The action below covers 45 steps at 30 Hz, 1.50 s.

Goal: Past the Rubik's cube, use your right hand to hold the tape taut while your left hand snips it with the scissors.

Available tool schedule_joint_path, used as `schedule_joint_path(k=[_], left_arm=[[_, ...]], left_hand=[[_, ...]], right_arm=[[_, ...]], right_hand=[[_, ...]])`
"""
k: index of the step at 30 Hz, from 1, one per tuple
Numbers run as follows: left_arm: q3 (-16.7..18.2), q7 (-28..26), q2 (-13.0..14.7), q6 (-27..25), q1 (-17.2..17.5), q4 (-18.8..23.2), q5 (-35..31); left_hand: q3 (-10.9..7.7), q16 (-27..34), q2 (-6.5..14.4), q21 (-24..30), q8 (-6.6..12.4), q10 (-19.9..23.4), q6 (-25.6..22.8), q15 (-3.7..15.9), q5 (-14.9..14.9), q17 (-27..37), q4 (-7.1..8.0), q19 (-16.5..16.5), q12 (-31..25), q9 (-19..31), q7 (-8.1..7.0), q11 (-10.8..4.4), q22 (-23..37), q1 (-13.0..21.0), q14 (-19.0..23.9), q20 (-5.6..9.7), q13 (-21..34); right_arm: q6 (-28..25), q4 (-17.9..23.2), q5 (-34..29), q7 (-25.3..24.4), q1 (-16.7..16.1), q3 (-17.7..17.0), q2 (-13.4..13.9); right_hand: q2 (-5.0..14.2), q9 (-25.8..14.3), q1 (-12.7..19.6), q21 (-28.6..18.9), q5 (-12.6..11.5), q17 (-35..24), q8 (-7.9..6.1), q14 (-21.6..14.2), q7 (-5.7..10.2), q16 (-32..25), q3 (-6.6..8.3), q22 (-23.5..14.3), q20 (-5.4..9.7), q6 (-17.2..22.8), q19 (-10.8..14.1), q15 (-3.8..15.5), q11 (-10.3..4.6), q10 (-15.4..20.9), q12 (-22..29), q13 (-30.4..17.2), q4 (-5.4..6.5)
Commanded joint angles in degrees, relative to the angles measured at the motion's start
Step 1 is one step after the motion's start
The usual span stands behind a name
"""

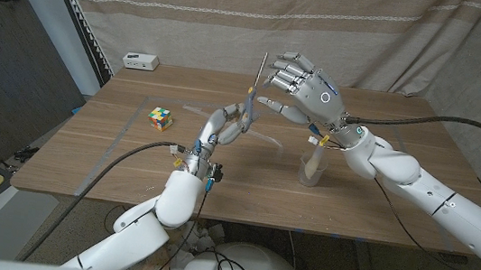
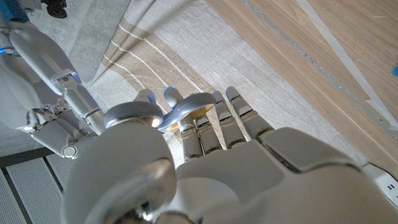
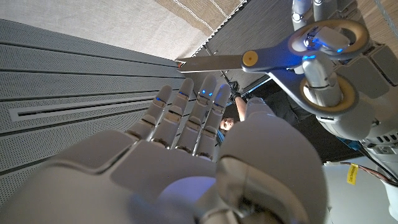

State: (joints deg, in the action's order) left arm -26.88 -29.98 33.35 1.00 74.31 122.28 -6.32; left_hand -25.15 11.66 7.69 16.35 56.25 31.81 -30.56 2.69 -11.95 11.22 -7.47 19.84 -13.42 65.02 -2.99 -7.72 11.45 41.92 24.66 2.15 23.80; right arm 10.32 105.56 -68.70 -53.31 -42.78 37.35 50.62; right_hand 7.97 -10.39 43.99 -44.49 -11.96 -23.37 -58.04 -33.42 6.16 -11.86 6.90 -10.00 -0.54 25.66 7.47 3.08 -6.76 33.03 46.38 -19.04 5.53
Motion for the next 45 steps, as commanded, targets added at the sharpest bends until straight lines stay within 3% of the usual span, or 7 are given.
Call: schedule_joint_path(k=[1, 17, 22, 26, 28, 32, 45], left_arm=[[1.2, 1.6, -2.8, 12.0, 0.3, -5.3, 7.7], [1.3, 1.7, -5.3, 15.2, -0.3, -8.1, 6.3], [1.2, 2.0, -5.8, 15.5, -0.6, -8.4, 6.5], [1.1, 2.1, -6.5, 15.6, -0.7, -8.8, 7.0], [1.0, 2.1, -6.6, 15.7, -0.8, -9.0, 6.9], [0.8, 2.8, -6.7, 15.8, -1.2, -9.5, 7.4], [-0.6, 6.2, -7.7, 17.5, -2.2, -11.9, 12.5]], left_hand=[[-4.02, 0.6, -1.2, 0.7, -0.28, 5.0, 1.4, 8.03, 0.2, -0.2, 2.54, 0.9, -0.5, -2.3, -1.22, -3.11, 0.1, 0.0, 2.3, 1.51, 0.0], [-6.80, 1.3, -3.5, 0.1, -2.80, 4.2, -9.3, 9.86, -0.7, 3.0, -1.22, -0.3, 0.1, -16.4, -5.78, -4.75, 0.1, 1.9, 3.3, 1.77, 1.9], [-7.95, 4.8, -5.8, -0.2, -5.12, 4.6, -15.2, 10.31, -1.8, 10.7, -1.76, -1.0, -8.5, -25.0, -7.87, -4.66, 0.7, 5.0, 8.9, 1.34, 12.6], [-4.46, 9.7, -7.6, -0.2, -5.65, 3.1, -17.2, 10.26, -1.4, 20.3, -1.83, -1.0, -15.7, -27.4, -8.04, -4.53, 1.4, 8.9, 10.4, 1.37, 23.1], [1.22, 17.8, -7.9, 0.7, -6.89, 2.6, -18.1, 10.36, -1.3, 33.9, -1.25, -0.9, -24.9, -27.7, -7.83, -4.26, 3.2, 12.7, 8.8, 1.22, 35.9], [4.92, 27.2, -7.1, 1.5, -7.90, 4.3, -19.3, 10.17, -2.0, 48.0, -0.86, -0.5, -31.9, -27.2, -7.46, -4.21, 4.3, 14.7, 7.4, 1.30, 45.2], [8.79, 44.2, -10.3, 5.2, -12.61, 9.1, -29.6, 9.72, -3.0, 59.8, -0.92, 0.8, -50.0, -36.4, -5.38, -4.25, 9.2, 18.9, 11.9, 1.43, 47.3]], right_arm=[[-2.1, 0.5, 1.9, 0.1, -1.9, -1.6, 0.3], [-5.8, 1.3, 5.1, -0.5, -4.8, -4.1, -0.3], [-6.2, 1.4, 5.3, -0.2, -5.4, -4.3, -0.3], [-6.5, 1.7, 5.3, -0.1, -5.7, -4.5, -0.1], [-6.6, 1.8, 5.4, 0.0, -5.9, -4.6, 0.0], [-6.8, 2.1, 5.4, 0.1, -6.0, -4.8, 0.1], [-7.0, 3.1, 4.9, 1.4, -6.4, -5.1, 0.7]], right_hand=[[0.05, -0.1, -1.1, 0.3, -0.1, 0.3, 0.70, 0.3, -0.08, -0.7, -0.28, -0.1, -0.46, -0.1, 0.0, 6.02, 0.10, -0.1, -0.8, 0.5, -0.08], [0.39, -0.1, -2.0, 1.2, -0.1, 1.6, 2.68, 0.9, -0.16, -1.3, -0.36, -0.1, -0.84, -0.3, 0.1, 5.66, -0.17, -0.7, -2.9, 2.1, -0.62], [0.53, -0.1, -2.2, 1.5, -0.1, 2.0, 3.37, 1.1, -0.03, -1.5, -0.34, -0.1, -0.92, -0.3, 0.2, 5.37, -0.40, -1.0, -3.6, 2.6, -0.83], [0.60, -0.1, -2.4, 1.7, -0.1, 2.3, 3.90, 1.2, 0.09, -1.6, -0.34, -0.1, -0.95, -0.5, 0.2, 5.18, -0.48, -1.4, -4.2, 2.9, -0.95], [0.63, -0.1, -2.5, 1.7, -0.1, 2.5, 4.07, 1.2, 0.08, -1.7, -0.33, -0.1, -0.99, -0.5, 0.2, 5.13, -0.33, -1.4, -4.4, 3.0, -1.00], [0.66, -0.1, -2.6, 1.9, -0.1, 2.7, 4.44, 1.3, 0.29, -1.7, -0.32, -0.1, -1.02, -0.5, 0.3, 5.04, -0.68, -1.7, -4.8, 3.3, -1.14], [0.72, -0.1, -2.9, 2.4, 0.0, 3.5, 5.87, 1.9, 0.60, -2.0, -0.26, -0.1, -0.99, -0.7, 0.4, 4.86, -1.58, -2.3, -6.1, 4.2, -1.59]])
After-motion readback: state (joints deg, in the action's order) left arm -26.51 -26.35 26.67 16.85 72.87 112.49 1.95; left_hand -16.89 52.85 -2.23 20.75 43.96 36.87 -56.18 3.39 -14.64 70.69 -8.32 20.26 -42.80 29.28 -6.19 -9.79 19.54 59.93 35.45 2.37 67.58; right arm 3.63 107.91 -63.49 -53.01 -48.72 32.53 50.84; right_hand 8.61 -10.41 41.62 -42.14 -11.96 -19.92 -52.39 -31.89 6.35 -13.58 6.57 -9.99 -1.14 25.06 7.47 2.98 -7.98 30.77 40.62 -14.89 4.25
